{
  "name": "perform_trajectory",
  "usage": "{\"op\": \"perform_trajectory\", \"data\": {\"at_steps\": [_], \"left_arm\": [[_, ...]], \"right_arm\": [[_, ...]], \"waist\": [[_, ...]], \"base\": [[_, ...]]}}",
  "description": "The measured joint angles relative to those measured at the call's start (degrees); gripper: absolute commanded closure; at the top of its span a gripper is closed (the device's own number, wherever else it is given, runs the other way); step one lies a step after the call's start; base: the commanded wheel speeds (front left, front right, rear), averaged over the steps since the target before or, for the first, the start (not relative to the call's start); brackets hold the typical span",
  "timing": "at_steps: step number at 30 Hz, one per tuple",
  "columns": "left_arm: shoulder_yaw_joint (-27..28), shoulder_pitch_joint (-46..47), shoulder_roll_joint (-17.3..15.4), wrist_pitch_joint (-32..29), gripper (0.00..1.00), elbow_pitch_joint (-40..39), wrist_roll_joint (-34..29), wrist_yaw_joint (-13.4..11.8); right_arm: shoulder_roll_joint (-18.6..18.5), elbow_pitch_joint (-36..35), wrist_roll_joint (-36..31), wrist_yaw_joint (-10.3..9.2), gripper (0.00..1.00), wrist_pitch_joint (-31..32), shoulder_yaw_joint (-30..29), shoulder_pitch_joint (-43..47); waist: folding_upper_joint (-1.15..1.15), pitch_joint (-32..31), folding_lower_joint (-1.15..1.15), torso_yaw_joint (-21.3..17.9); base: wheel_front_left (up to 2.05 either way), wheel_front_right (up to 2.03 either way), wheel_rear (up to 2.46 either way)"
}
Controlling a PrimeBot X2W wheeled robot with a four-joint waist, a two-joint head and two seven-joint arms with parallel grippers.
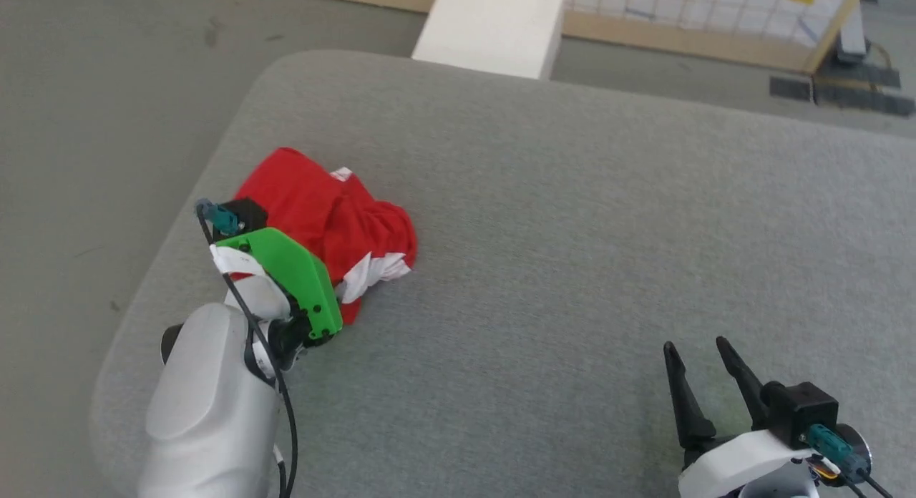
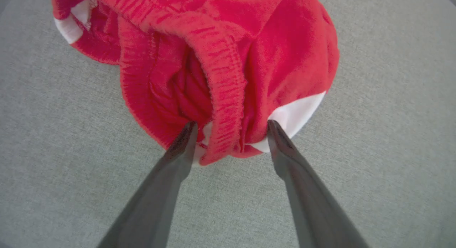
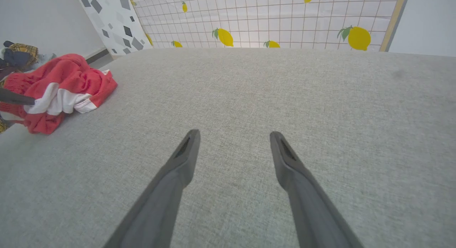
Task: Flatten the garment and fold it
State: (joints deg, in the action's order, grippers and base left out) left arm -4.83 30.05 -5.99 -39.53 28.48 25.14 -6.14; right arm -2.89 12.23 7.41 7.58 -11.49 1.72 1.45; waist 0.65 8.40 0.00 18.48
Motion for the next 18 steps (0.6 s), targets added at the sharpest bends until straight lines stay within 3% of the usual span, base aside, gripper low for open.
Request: {"op": "perform_trajectory", "data": {"at_steps": [1,2,3,4,10,18], "left_arm": [[0.1,-0.1,0.0,-0.2,0.0,0.3,0.1,-0.1],[0.1,-0.2,0.0,-0.2,0.21,0.5,0.6,-0.1],[0.0,-0.3,0.1,-0.2,0.82,0.4,0.9,0.0],[0.0,-0.5,0.3,0.5,1.0,0.2,1.3,0.1],[0.2,-0.7,1.0,5.9,1.0,-2.1,2.6,2.1],[0.6,2.4,0.8,16.6,1.0,-8.5,2.5,5.6]], "right_arm": [[0.0,-0.2,0.0,0.0,0.0,0.2,-0.1,0.0],[0.0,-0.4,0.0,-0.01,0.0,0.2,-0.3,0.0],[0.0,-0.6,-0.1,0.0,0.0,0.3,-0.4,0.0],[0.0,-0.8,-0.2,0.0,0.0,0.3,-0.7,0.0],[0.0,-0.6,-0.1,0.0,0.0,0.4,-0.8,0.0],[0.0,1.9,3.0,0.0,0.0,-1.0,1.7,-0.4]], "waist": [[0.0,0.5,0.0,-0.5],[0.0,1.0,0.0,-0.9],[0.0,1.5,0.0,-1.2],[0.0,2.0,0.0,-1.4],[0.0,3.1,0.0,-1.5],[0.0,-0.3,0.0,-1.3]], "base": [[0.0,0.0,0.0],[0.0,0.0,0.0],[0.0,0.0,0.0],[0.0,0.0,0.0],[0.0,0.0,0.0],[0.0,0.0,0.0]]}}
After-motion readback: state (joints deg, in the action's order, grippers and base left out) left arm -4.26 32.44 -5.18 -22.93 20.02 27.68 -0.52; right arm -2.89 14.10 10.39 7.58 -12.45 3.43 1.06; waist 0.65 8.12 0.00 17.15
